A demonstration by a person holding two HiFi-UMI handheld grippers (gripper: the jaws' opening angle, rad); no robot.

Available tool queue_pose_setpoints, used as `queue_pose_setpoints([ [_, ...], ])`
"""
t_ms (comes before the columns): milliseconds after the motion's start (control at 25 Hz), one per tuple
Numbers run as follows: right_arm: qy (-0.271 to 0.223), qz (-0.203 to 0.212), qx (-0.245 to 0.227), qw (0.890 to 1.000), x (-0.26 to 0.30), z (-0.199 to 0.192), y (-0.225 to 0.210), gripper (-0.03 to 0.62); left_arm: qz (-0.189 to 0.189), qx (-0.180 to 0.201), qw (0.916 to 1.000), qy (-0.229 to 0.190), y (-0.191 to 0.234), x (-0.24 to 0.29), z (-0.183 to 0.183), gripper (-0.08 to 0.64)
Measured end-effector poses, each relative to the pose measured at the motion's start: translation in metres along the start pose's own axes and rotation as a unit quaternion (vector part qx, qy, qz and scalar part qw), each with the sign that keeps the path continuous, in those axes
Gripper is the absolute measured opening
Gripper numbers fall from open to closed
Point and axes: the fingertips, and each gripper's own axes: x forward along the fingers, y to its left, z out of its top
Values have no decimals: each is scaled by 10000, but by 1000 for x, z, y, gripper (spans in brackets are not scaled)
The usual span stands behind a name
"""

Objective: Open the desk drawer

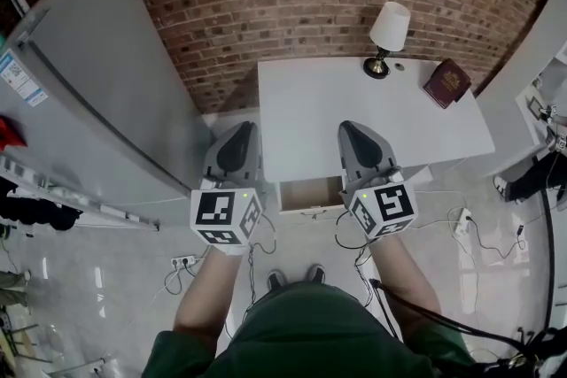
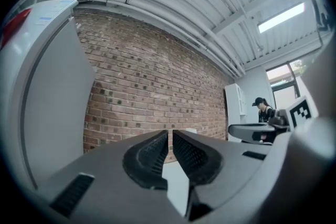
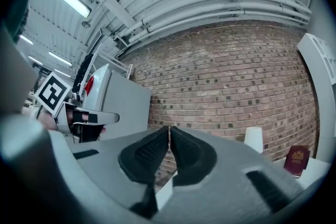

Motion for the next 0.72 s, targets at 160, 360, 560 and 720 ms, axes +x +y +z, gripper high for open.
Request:
queue_pose_setpoints([
  [160,5,35,85,10000,-1,-2,-1,8,21,15,10000,35,-1,-1,-2,26],
  [360,6,61,168,9998,-1,-4,-2,2,41,26,10000,68,-2,-2,-4,26],
  [560,21,101,219,9997,-2,-5,-3,2,71,30,9999,100,-3,-2,-6,26],
  [720,19,123,231,9997,-3,-6,-6,2,97,56,9999,121,-6,-1,-8,26],
])
